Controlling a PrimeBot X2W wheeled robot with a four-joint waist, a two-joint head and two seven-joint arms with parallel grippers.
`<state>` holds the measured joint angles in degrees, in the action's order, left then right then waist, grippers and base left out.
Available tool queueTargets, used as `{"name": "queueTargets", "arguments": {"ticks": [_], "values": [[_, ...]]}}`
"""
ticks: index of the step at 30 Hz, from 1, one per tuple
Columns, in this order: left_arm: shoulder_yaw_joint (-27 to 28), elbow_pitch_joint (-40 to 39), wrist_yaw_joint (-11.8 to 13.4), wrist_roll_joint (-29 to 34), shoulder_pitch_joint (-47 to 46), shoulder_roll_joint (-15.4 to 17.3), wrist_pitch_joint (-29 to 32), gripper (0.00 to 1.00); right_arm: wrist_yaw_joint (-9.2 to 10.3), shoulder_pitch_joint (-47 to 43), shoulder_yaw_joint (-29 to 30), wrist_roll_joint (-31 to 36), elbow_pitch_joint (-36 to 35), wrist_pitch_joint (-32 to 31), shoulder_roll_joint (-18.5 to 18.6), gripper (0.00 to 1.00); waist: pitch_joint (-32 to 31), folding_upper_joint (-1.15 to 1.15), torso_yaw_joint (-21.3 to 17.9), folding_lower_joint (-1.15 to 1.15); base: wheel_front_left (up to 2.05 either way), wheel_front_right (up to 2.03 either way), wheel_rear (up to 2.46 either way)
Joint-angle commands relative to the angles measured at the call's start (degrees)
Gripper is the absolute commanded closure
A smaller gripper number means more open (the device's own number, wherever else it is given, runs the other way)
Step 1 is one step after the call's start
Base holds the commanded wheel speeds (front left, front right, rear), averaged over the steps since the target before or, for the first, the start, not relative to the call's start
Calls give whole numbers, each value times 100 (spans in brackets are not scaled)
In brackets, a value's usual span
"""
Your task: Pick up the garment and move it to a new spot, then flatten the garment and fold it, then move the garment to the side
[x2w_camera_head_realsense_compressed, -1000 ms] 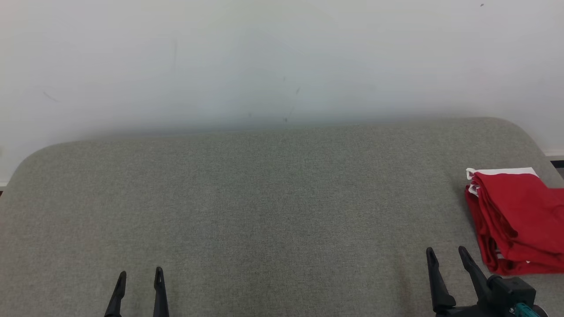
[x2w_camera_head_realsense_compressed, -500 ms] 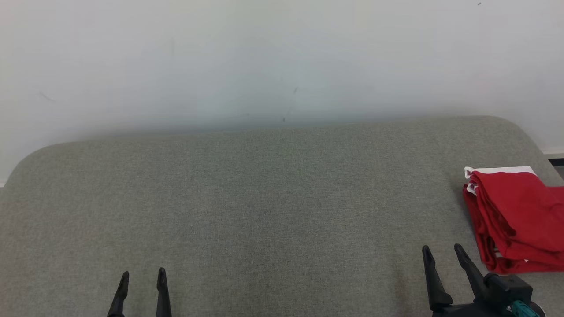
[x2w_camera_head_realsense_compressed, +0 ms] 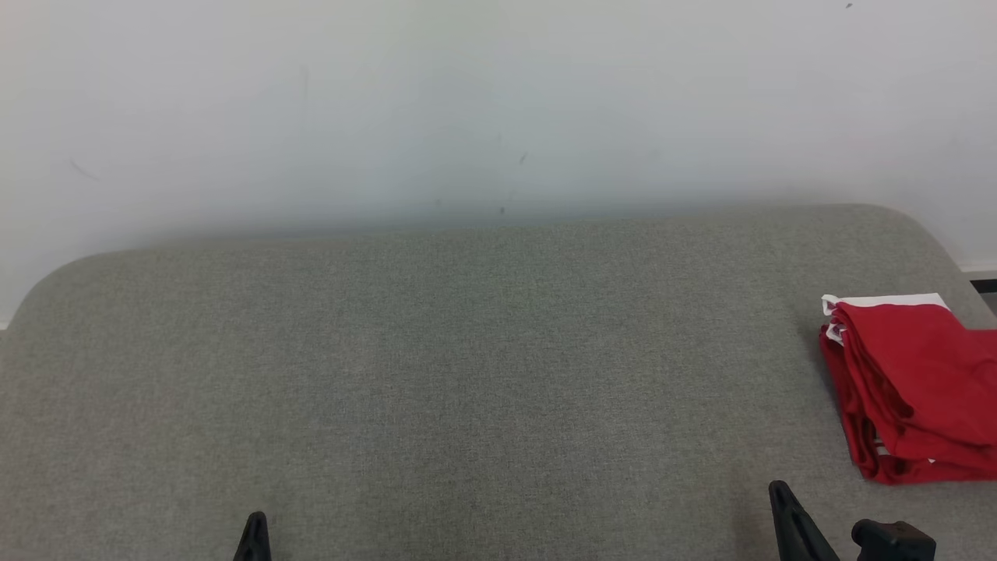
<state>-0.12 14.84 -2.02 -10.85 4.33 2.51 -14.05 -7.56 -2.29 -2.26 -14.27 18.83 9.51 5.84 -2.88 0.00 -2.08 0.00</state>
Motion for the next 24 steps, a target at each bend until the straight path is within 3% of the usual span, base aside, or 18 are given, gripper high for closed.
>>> {"name": "queueTargets", "arguments": {"ticks": [1,24], "values": [[55,-56,-18,-326,-132,13,78,100,0,141,59,-312,-98,-63,-3,100,5,0,4,0,0,0,0],[216,-95,-176,-2637,-406,23,642,100,3,353,294,-2525,-234,-507,-88,100,63,0,43,0,0,0,0]]}}
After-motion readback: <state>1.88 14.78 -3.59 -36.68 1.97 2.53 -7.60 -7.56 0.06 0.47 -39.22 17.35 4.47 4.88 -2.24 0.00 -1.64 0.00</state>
